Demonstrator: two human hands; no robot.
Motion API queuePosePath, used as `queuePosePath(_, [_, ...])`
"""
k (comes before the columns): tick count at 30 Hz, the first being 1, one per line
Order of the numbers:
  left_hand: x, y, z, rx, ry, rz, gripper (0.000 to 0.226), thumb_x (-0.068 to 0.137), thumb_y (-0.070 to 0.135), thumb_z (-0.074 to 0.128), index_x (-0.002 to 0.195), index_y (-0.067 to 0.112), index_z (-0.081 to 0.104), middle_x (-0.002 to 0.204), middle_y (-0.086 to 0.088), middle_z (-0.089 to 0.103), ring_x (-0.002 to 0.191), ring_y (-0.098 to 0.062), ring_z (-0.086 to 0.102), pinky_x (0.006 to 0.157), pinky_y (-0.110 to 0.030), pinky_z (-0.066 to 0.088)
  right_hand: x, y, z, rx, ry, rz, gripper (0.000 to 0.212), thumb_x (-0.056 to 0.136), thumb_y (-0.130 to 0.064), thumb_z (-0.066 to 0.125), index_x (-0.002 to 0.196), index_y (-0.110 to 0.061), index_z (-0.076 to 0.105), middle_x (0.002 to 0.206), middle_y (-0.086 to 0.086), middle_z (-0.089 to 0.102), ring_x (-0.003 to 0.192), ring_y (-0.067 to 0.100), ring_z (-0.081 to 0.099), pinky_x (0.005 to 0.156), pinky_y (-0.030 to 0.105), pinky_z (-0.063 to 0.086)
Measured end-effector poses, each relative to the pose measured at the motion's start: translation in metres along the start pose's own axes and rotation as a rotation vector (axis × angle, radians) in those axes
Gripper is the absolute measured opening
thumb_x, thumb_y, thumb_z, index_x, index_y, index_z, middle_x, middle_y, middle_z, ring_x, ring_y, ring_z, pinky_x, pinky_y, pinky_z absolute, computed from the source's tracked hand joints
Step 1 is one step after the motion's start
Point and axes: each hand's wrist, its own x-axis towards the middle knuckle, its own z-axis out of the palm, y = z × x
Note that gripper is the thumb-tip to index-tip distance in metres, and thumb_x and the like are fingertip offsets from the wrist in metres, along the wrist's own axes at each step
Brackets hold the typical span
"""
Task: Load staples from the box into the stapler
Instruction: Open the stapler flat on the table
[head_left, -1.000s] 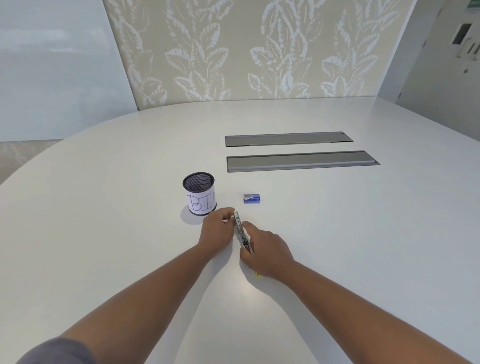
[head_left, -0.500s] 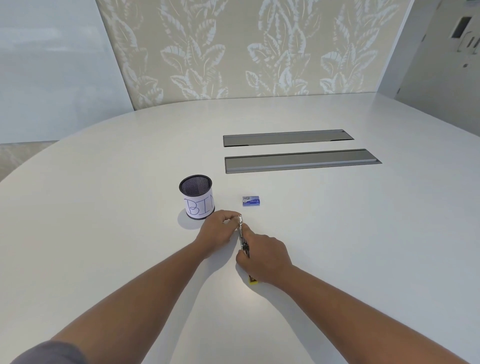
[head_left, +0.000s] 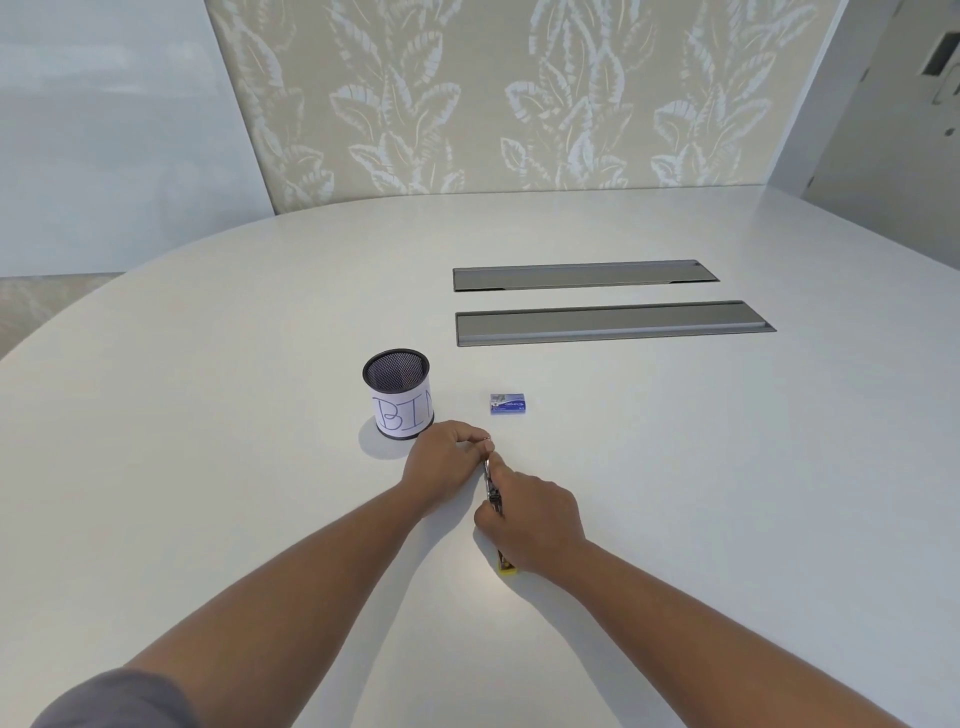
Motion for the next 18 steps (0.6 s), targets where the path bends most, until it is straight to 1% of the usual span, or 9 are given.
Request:
queuePosePath(3, [0.000, -0.002, 0.001, 0.018, 0.013, 0.003, 0.012, 0.088, 0.026, 0.073, 0.097, 0.022, 0.080, 0.104, 0.013, 0.075, 0.101, -0.004, 0.066, 0.091, -0.023, 0.048, 0.000, 0.000, 0.001, 0.003, -0.003, -0.005, 0.066, 0.086, -0.036, 0.039, 0.151, -0.028, 0.035, 0.073, -0.008, 0.051, 0.067, 0.021, 0.049, 0.055, 0.033, 0.030])
queuePosePath(6, [0.001, -0.003, 0.002, 0.023, 0.017, 0.013, 0.011, 0.089, 0.025, 0.072, 0.097, 0.024, 0.080, 0.102, 0.015, 0.074, 0.097, 0.000, 0.065, 0.090, -0.022, 0.048, 0.001, -0.001, -0.001, 0.008, -0.018, -0.002, 0.067, 0.086, -0.036, 0.039, 0.151, -0.028, 0.035, 0.072, -0.009, 0.049, 0.067, 0.021, 0.048, 0.056, 0.033, 0.031])
queuePosePath(9, [0.000, -0.004, 0.002, 0.051, 0.000, 0.051, 0.014, 0.093, 0.022, 0.069, 0.100, 0.021, 0.080, 0.105, 0.013, 0.075, 0.102, -0.005, 0.066, 0.092, -0.023, 0.048, 0.002, -0.001, -0.004, 0.020, -0.054, 0.012, 0.062, 0.086, -0.037, 0.041, 0.147, -0.027, 0.038, 0.070, -0.009, 0.047, 0.068, 0.022, 0.048, 0.057, 0.033, 0.033])
queuePosePath(12, [0.002, -0.005, -0.001, 0.078, -0.012, 0.062, 0.017, 0.094, 0.015, 0.066, 0.104, 0.018, 0.079, 0.109, 0.009, 0.074, 0.105, -0.007, 0.064, 0.090, -0.018, 0.043, 0.004, 0.001, -0.008, 0.068, -0.122, 0.031, 0.059, 0.084, -0.043, 0.044, 0.140, -0.028, 0.038, 0.074, -0.009, 0.050, 0.073, 0.024, 0.050, 0.062, 0.034, 0.035])
queuePosePath(15, [0.007, -0.005, -0.009, 0.157, -0.045, 0.088, 0.020, 0.093, 0.010, 0.065, 0.105, 0.018, 0.079, 0.110, 0.007, 0.074, 0.106, -0.007, 0.063, 0.094, -0.018, 0.042, 0.010, 0.003, -0.016, 0.177, -0.219, 0.037, 0.073, 0.079, -0.049, 0.048, 0.147, -0.036, 0.028, 0.081, -0.008, 0.060, 0.081, 0.023, 0.056, 0.069, 0.035, 0.042])
queuePosePath(18, [0.011, -0.005, -0.012, 0.266, -0.074, 0.153, 0.020, 0.092, 0.011, 0.066, 0.107, 0.017, 0.078, 0.113, 0.004, 0.073, 0.108, -0.009, 0.061, 0.091, -0.016, 0.039, 0.017, 0.010, -0.027, 0.331, -0.320, 0.055, 0.080, 0.077, -0.042, 0.054, 0.151, -0.044, 0.023, 0.085, -0.006, 0.069, 0.088, 0.020, 0.064, 0.078, 0.038, 0.052])
